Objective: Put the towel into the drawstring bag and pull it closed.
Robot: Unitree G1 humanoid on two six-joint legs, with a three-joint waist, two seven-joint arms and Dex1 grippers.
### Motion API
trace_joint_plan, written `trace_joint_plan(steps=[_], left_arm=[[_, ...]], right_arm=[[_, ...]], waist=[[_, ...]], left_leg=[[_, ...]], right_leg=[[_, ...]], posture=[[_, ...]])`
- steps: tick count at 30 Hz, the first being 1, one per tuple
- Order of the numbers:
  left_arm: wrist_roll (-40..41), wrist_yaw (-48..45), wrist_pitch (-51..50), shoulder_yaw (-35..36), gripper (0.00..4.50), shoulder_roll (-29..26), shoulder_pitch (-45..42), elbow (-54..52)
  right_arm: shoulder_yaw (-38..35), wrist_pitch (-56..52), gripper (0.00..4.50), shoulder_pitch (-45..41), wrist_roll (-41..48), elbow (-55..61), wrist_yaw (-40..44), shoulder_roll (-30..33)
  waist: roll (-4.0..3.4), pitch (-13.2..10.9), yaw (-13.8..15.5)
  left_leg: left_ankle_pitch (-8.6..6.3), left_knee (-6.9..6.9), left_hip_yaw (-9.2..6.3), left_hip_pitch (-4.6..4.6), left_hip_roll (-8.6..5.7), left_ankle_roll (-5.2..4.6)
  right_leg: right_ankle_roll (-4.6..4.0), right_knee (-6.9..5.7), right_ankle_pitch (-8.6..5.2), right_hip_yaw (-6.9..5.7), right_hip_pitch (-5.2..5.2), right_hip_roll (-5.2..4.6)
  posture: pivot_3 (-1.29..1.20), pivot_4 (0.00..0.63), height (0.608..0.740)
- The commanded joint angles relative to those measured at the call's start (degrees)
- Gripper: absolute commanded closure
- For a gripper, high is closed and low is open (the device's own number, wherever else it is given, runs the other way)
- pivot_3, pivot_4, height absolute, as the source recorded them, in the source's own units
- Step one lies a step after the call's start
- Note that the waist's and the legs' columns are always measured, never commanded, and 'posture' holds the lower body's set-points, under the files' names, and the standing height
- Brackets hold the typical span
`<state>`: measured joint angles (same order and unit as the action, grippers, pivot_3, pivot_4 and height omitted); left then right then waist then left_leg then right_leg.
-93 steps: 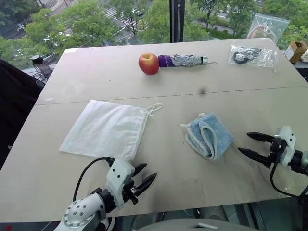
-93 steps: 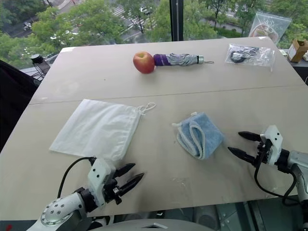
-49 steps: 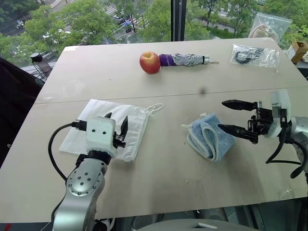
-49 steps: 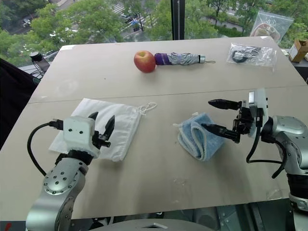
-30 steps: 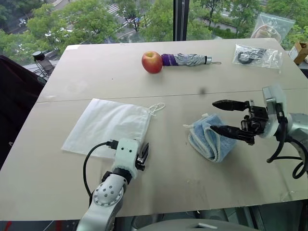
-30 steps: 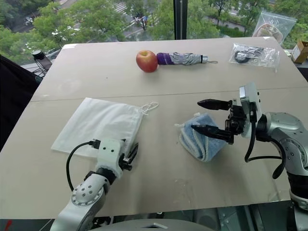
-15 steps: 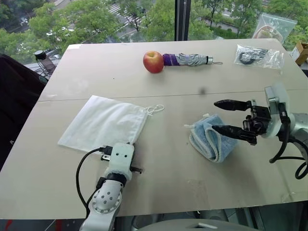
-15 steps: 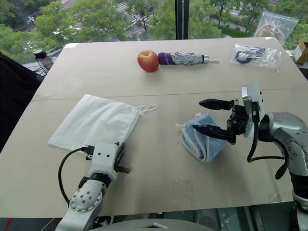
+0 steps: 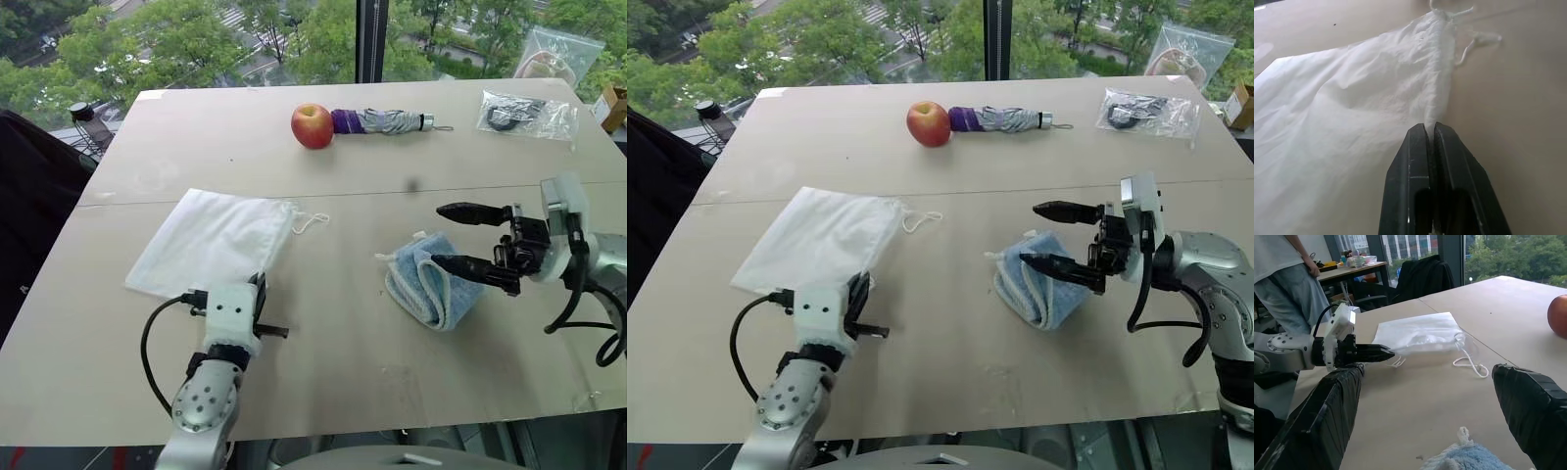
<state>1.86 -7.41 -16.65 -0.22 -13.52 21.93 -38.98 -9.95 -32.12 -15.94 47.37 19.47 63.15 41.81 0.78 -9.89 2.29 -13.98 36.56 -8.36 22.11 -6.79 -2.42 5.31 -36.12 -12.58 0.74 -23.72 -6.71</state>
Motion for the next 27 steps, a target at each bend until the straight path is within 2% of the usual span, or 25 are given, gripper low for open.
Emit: trace_joint_plan(steps=[1,4,9,12,15,20,23,26,27], left_arm=[[7.75,-5.95,2.64,7.19,4.4,-2.76,-2.8,-1.16],[14.64,-12.85,2.1,11.49,4.4,-6.85,-6.14,0.52],[29.81,-21.87,-4.56,16.81,4.4,-13.12,-13.73,3.28],[26.56,-26.57,-1.97,16.42,4.4,-18.04,-16.73,9.32],[19.36,-29.02,3.86,12.95,4.4,-21.51,-20.42,17.39],[12.89,-29.75,11.0,6.85,4.4,-19.53,-28.51,29.31],[13.77,-31.3,10.83,3.6,4.4,-16.22,-30.3,34.03],[16.1,-34.12,8.82,2.59,3.56,-14.42,-30.59,36.18],[16.57,-34.82,8.26,2.54,3.01,-14.21,-30.75,36.64]], right_arm=[[-0.6,2.04,0.0,-0.53,-0.62,-0.3,0.15,-0.67],[0.12,3.03,0.0,-0.94,-1.68,-1.08,0.2,-1.45],[1.09,4.64,0.0,-2.39,-3.35,-2.36,-0.07,-3.33],[1.74,5.2,0.0,-2.83,-4.02,-2.37,-0.56,-4.56],[1.95,5.38,0.0,-2.72,-4.18,-1.78,-1.03,-5.34],[2.61,5.56,0.0,-2.52,-5.04,0.02,-3.03,-6.46],[4.29,5.56,0.0,-1.35,-5.89,2.57,-5.41,-7.78],[5.31,5.5,0.0,-0.14,-6.4,4.28,-6.99,-8.81],[5.48,5.55,0.0,0.15,-6.53,4.49,-7.32,-9.03]], waist=[[-0.01,0.01,-0.01],[-0.01,0.01,-0.04],[-0.02,0.01,-0.14],[-0.03,0.02,-0.31],[-0.03,0.02,-0.42],[-0.01,0.02,-0.14],[-0.05,0.04,-0.43],[-0.04,0.04,-0.88],[-0.03,0.03,-1.09]], left_leg=[[0.0,0.0,-0.01,-0.01,0.0,0.0],[0.0,0.04,0.01,0.0,0.0,0.0],[0.02,0.08,0.02,-0.02,0.0,0.02],[0.05,0.09,0.0,-0.04,0.0,0.08],[0.08,0.04,0.04,-0.08,0.0,0.14],[0.1,0.1,0.03,-0.04,-0.01,0.16],[0.14,0.08,0.04,-0.01,-0.01,0.23],[0.15,0.05,0.0,-0.01,-0.01,0.26],[0.16,0.05,-0.01,0.02,-0.01,0.26]], right_leg=[[0.0,0.0,0.0,0.0,0.0,0.01],[-0.01,0.0,0.01,0.01,0.0,0.01],[-0.05,-0.02,0.05,0.03,0.01,0.03],[-0.06,-0.06,0.06,0.03,0.0,0.06],[-0.07,-0.06,0.06,0.08,0.0,0.07],[-0.06,-0.02,0.16,0.1,0.01,0.05],[0.01,0.08,0.2,0.14,-0.02,0.06],[0.02,0.05,0.22,0.11,-0.05,0.07],[0.03,0.05,0.22,0.11,-0.07,0.07]], posture=[[0.0,0.15,0.74],[0.0,0.15,0.74],[0.0,0.15,0.74],[0.0,0.15,0.74],[0.0,0.15,0.74],[0.0,0.15,0.74],[0.0,0.15,0.74],[0.0,0.15,0.74],[0.0,0.15,0.74]])
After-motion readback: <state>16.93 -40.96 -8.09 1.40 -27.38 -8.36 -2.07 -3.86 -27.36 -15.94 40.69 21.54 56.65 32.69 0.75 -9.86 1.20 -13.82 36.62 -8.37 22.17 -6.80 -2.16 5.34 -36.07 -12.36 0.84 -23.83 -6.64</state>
